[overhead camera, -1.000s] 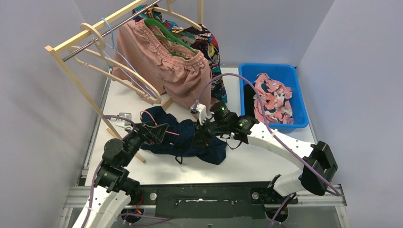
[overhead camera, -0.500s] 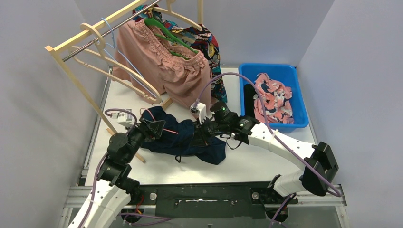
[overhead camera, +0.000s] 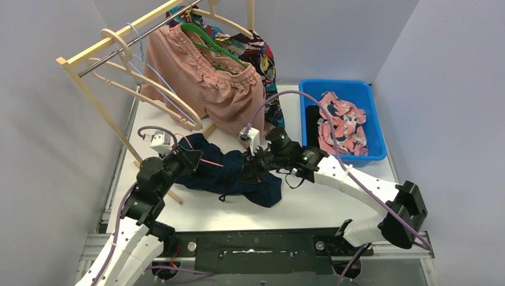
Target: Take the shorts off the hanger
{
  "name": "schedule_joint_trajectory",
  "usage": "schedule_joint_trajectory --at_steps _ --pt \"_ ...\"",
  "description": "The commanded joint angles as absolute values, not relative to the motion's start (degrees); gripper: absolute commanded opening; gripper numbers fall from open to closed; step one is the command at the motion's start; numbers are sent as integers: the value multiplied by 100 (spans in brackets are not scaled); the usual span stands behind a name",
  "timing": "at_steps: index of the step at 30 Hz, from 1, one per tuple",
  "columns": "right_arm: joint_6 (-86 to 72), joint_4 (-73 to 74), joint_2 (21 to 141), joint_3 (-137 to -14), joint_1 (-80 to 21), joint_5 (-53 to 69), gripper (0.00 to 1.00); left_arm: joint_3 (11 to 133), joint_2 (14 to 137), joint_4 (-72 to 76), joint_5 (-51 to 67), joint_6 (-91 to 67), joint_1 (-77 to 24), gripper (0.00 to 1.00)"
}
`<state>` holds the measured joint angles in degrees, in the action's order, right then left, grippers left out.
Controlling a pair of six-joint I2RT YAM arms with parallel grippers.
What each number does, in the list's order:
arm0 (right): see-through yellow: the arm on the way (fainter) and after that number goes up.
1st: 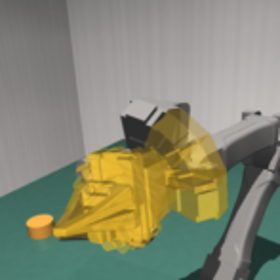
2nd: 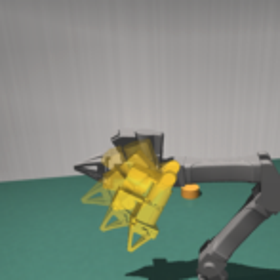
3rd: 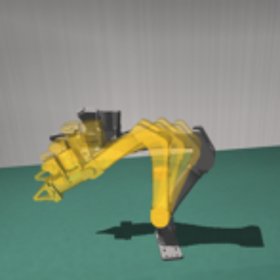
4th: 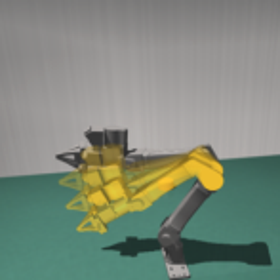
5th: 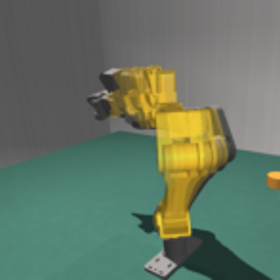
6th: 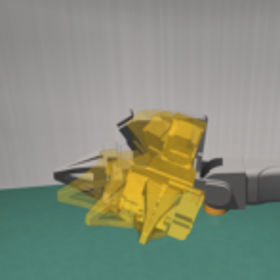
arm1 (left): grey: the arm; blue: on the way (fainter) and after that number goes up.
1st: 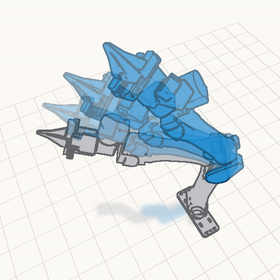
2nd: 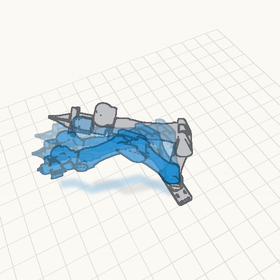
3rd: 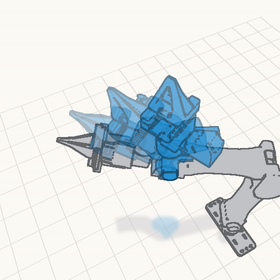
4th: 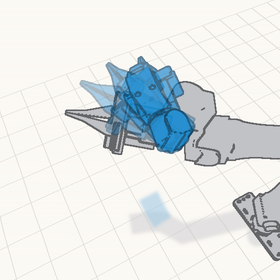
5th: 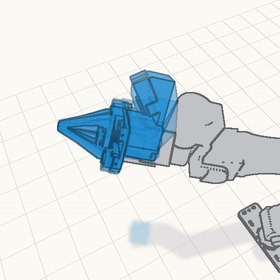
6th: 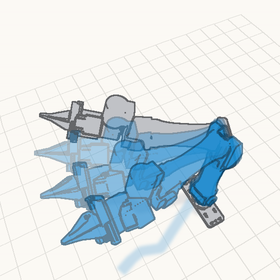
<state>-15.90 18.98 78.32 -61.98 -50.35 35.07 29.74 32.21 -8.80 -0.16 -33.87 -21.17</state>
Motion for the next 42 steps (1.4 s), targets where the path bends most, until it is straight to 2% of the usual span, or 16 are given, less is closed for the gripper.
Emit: schedule_joint_trajectory --at_steps 1,4,8,14,18,22,27,28,30,31,32,33,37,39,40,42 --pt "-1601 1612 7503 -6145 -5088 3526 5 3145 3058 -474 322 -3210 -2101 11" --pt "-1608 1631 7460 -6083 -5093 3429 12 3228 3136 -588 430 -2967 -2101 0" --pt "-1687 1736 7417 -6195 -5079 3145 42 3391 3198 -739 491 -2606 -2101 0" --pt "-1847 1009 7316 -6000 -5087 3299 62 3106 3215 -737 551 -2033 -2101 0" --pt "-2097 693 7629 -6005 -5092 3144 61 2904 2919 -817 447 -2116 -2101 0" --pt "-2204 1648 8392 -6841 -5202 2133 49 2811 2486 -994 30 -1878 -2105 0" --pt "-2017 1801 8868 -7482 -5413 2771 53 2746 2340 -1037 -341 -1923 -2109 0" --pt "-1998 1732 8855 -7475 -5448 2783 48 2738 2371 -1025 -312 -1925 -2103 0" --pt "-1935 1640 8857 -7441 -5466 2761 20 2750 2484 -994 -218 -1909 -2101 0" --pt "-1907 1654 8867 -7436 -5467 2743 17 2788 2574 -1012 -195 -1883 -2101 0" --pt "-1885 1688 8884 -7436 -5456 2704 24 2817 2664 -1046 -219 -1847 -2098 0" --pt "-1874 1722 8893 -7429 -5447 2617 35 2861 2742 -1096 -251 -1809 -2100 0" --pt "-1885 1517 8923 -7301 -5462 2969 49 2949 2896 -1255 -335 -1831 -2106 0" --pt "-1827 1256 8999 -7236 -5470 3341 49 2904 2844 -1223 -328 -1881 -2108 0" --pt "-1792 1237 9064 -7257 -5465 3370 45 2875 2809 -1184 -328 -1889 -2109 0" --pt "-1663 1570 9266 -7444 -5468 3258 30 2825 2717 -1133 -375 -1883 -2101 0"
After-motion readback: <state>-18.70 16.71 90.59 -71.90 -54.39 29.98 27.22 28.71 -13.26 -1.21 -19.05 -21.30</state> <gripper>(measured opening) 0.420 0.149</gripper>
